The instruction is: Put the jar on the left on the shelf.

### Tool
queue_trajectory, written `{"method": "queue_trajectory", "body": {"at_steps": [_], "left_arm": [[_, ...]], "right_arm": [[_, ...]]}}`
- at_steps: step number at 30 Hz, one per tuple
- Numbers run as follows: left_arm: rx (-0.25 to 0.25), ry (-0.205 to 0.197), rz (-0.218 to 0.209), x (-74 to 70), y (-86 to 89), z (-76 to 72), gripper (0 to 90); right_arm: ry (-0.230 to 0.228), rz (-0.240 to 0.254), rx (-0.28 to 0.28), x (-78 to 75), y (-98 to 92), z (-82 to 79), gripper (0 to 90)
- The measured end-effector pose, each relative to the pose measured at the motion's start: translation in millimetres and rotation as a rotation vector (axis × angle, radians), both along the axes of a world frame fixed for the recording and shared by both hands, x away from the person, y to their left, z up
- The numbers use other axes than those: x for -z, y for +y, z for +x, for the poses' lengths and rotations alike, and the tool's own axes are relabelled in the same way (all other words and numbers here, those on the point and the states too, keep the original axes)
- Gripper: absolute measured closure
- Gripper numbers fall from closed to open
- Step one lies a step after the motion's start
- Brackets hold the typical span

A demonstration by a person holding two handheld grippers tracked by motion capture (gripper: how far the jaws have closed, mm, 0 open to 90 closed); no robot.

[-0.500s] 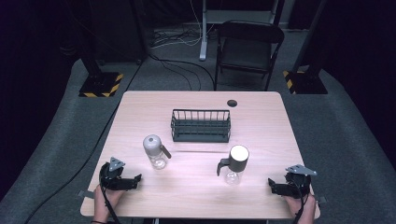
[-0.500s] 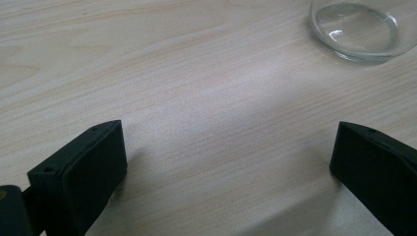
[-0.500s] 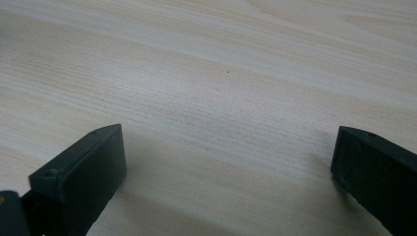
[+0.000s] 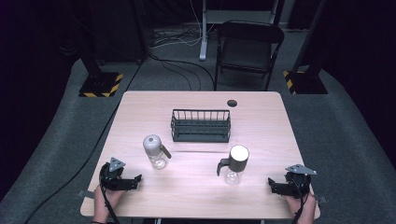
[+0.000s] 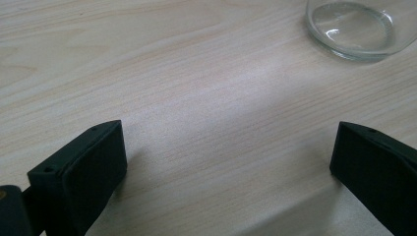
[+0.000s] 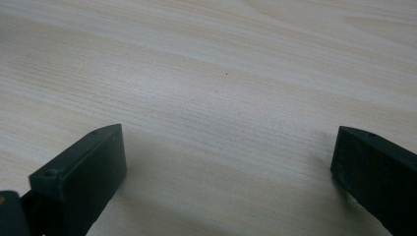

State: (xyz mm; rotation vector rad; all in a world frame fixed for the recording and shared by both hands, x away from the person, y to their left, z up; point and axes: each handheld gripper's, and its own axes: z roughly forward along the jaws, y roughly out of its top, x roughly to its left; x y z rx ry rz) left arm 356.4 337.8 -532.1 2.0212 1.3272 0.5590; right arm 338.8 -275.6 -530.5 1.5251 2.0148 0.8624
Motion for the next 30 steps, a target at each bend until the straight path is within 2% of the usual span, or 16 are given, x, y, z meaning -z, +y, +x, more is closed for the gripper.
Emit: {"method": "queue_trajectory", "body": {"at_steps": [6, 8, 14, 17, 22, 30], "left_arm": [[0.001, 0.000, -0.002, -0.2, -0.1, 0.4, 0.4], [0.004, -0.012, -0.004, -0.6, 0.8, -0.2, 0.4], [-0.006, -0.040, -0.042, -3.6, 2.7, -1.8, 0.4], [0.001, -0.052, -0.029, -6.7, -0.7, -2.3, 0.4], [0.024, -0.072, -0.029, -11.2, -6.5, -3.6, 0.4], [0.057, -0.076, -0.013, -16.0, -15.2, -2.1, 0.4]], "right_arm": [[0.000, 0.001, 0.000, 0.0, 0.0, 0.0, 0.0], [-0.001, 0.000, 0.001, 0.0, 0.0, -0.1, 0.0], [-0.001, 0.000, 0.001, 0.0, -0.2, -0.5, 0.0], [-0.001, 0.001, 0.001, 0.0, -0.3, -0.5, 0.0], [-0.001, 0.001, 0.001, 0.0, -0.3, -0.5, 0.0], [0.000, 0.000, -0.011, 0.1, -0.1, -0.7, 0.0]]}}
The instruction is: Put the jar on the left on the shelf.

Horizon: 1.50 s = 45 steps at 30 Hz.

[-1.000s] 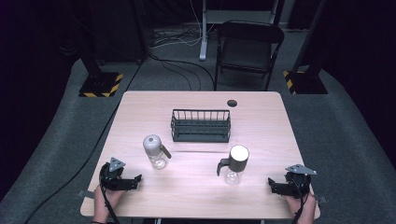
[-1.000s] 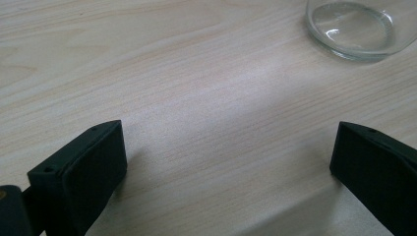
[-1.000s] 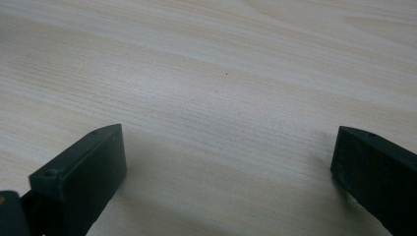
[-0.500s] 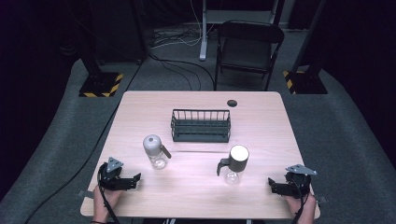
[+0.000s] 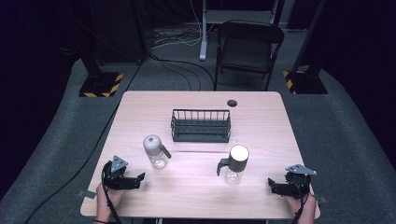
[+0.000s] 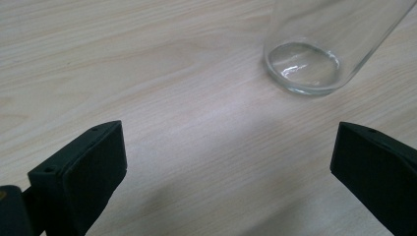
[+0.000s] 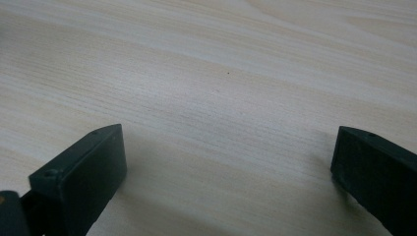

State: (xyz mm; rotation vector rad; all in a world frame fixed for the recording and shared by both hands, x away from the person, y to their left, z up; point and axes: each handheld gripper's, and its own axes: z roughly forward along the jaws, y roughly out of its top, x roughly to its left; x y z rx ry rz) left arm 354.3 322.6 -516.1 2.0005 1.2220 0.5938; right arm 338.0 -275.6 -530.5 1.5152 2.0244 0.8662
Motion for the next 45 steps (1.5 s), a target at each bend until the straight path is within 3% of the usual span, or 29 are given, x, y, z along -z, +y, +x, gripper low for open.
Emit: {"method": "queue_trajectory", "body": {"at_steps": [10, 20, 35, 45], "left_arm": [[0.050, -0.021, 0.002, -4.7, -16.6, 5.7, 0.4], [0.063, -0.033, -0.019, -8.4, -23.2, 10.8, 0.4], [0.076, -0.063, -0.095, -16.3, -28.0, 14.0, 0.4], [0.084, -0.096, -0.088, -20.3, -36.3, 19.5, 0.3]], "right_arm": [[0.000, 0.000, -0.004, 0.1, 0.2, -0.6, 0.0], [0.000, 0.000, -0.014, 0.1, -0.4, 0.0, 0.0], [0.000, 0.000, -0.010, 0.0, -0.3, 0.4, 0.0], [0.000, -0.001, -0.009, 0.0, -0.3, 0.3, 0.0]]}}
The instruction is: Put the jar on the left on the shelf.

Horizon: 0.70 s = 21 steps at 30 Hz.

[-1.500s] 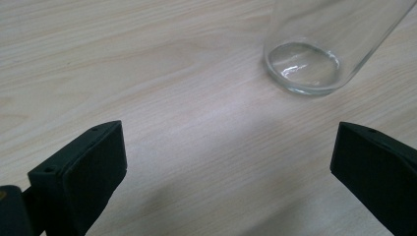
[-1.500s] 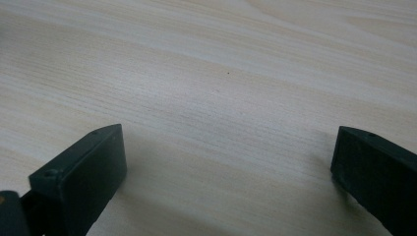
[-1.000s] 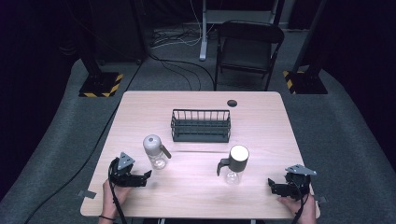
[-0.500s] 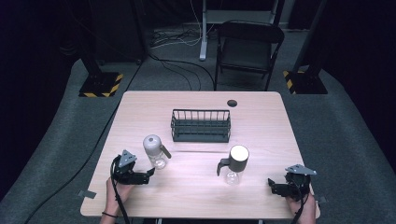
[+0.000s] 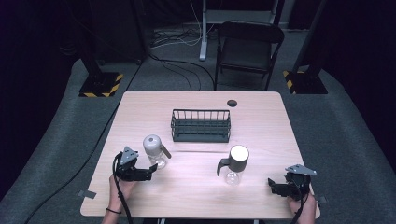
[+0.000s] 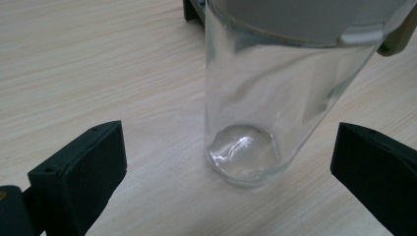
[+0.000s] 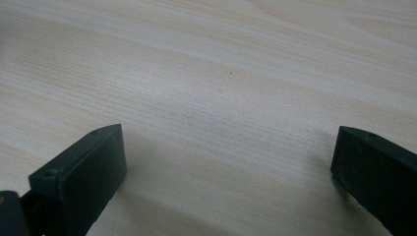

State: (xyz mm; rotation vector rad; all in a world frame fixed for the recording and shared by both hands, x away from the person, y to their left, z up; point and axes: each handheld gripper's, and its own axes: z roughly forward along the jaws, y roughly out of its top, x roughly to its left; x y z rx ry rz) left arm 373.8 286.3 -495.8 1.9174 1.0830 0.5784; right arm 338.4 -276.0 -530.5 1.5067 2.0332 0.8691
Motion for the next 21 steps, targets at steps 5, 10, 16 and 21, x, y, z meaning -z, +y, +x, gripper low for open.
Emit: {"method": "queue_trajectory", "body": {"at_steps": [5, 10, 16, 21], "left_arm": [[-0.005, -0.018, -0.021, -2.8, -1.6, 2.1, 0.4], [-0.006, -0.044, -0.023, -4.9, -4.8, 4.6, 0.4], [0.006, -0.062, -0.052, -7.0, -9.3, 7.5, 0.4], [0.009, -0.072, -0.068, -7.3, -13.6, 9.9, 0.1]], "right_arm": [[0.000, 0.000, 0.001, 0.0, 0.0, -0.1, 0.0], [0.000, 0.000, 0.001, 0.0, -0.2, -0.4, 0.0], [0.000, 0.000, 0.001, 0.0, -0.3, -0.4, 0.0], [0.000, 0.000, 0.001, 0.0, -0.3, -0.4, 0.0]]}}
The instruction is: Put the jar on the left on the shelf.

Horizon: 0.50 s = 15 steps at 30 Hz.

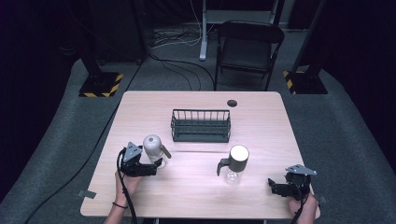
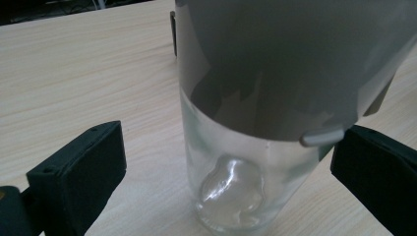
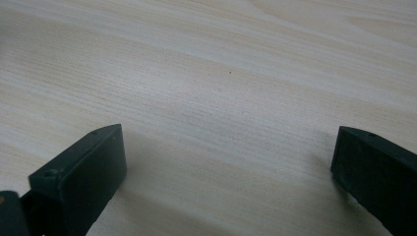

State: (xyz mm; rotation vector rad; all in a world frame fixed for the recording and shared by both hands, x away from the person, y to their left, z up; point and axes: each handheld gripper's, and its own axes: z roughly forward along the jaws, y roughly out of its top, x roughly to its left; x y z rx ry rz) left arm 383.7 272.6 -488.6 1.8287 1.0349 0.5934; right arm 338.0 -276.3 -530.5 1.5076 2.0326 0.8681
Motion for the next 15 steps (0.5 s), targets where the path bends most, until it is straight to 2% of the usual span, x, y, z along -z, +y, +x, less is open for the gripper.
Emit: {"method": "queue_trajectory", "body": {"at_steps": [9, 12, 13, 15], "left_arm": [[-0.001, -0.010, 0.001, 0.9, -7.5, 4.6, 0.1], [-0.022, 0.001, 0.011, 1.8, -10.4, 6.4, 0.2], [-0.020, 0.008, 0.014, 2.2, -11.0, 7.2, 2.2], [-0.023, 0.007, 0.005, 3.0, -12.1, 7.0, 11.8]], "right_arm": [[0.000, 0.000, 0.000, 0.0, 0.0, 0.0, 0.0], [0.000, 0.000, 0.000, 0.0, 0.0, 0.0, 0.0], [0.000, 0.000, 0.000, 0.0, 0.0, 0.0, 0.0], [0.000, 0.000, 0.000, 0.0, 0.0, 0.0, 0.0]]}}
